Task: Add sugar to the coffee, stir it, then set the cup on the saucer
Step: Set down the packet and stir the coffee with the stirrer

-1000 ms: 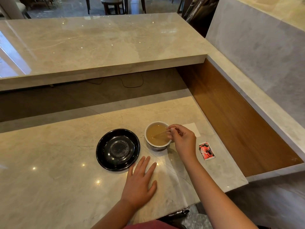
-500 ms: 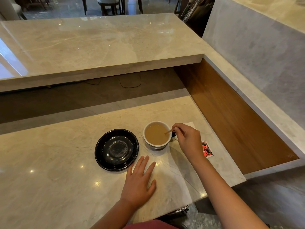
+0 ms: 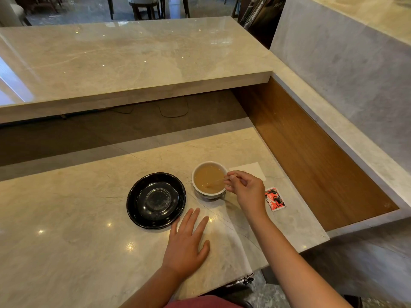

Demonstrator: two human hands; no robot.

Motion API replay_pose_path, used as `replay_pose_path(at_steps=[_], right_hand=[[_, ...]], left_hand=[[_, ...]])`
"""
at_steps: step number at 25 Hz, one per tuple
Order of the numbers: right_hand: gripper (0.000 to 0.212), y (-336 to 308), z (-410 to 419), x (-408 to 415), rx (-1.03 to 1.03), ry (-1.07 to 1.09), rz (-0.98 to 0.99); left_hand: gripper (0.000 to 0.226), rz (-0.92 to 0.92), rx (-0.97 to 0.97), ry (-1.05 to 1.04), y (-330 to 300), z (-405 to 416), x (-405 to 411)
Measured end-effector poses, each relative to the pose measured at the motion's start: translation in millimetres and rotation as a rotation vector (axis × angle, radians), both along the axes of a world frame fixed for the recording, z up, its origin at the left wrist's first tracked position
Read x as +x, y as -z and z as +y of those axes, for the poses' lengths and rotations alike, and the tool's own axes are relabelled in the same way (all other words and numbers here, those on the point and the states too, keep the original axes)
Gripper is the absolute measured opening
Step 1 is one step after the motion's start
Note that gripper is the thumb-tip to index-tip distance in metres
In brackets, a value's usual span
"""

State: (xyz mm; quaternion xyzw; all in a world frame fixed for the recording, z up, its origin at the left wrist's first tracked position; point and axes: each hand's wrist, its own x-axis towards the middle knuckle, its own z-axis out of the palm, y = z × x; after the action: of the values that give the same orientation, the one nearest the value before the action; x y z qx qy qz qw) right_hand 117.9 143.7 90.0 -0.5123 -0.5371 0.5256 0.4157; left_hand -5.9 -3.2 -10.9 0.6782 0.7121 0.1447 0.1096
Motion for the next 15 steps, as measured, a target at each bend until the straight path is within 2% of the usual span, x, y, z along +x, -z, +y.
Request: replay_pose_path(at_steps=[4,8,12,15], right_hand=[[0.017,5,7,-16,0.022,0.087,0.002],[0.017,6,9,-10,0.249,0.091,-0.227],[0.015,3,4,3,0.483,-0.01,-0.436],[0.015,4,-8,9,0.549,-0.045,-0.505]], left_hand=[[0.057,-0.003,0.006,-0.003,0,0,1],[0.057,-0.004,0.011,0.0,0,0,1],[0.058,-0.001,0.01,0.0,2,0,1],[0.057,0.004,0.014,0.003,1,1,0]])
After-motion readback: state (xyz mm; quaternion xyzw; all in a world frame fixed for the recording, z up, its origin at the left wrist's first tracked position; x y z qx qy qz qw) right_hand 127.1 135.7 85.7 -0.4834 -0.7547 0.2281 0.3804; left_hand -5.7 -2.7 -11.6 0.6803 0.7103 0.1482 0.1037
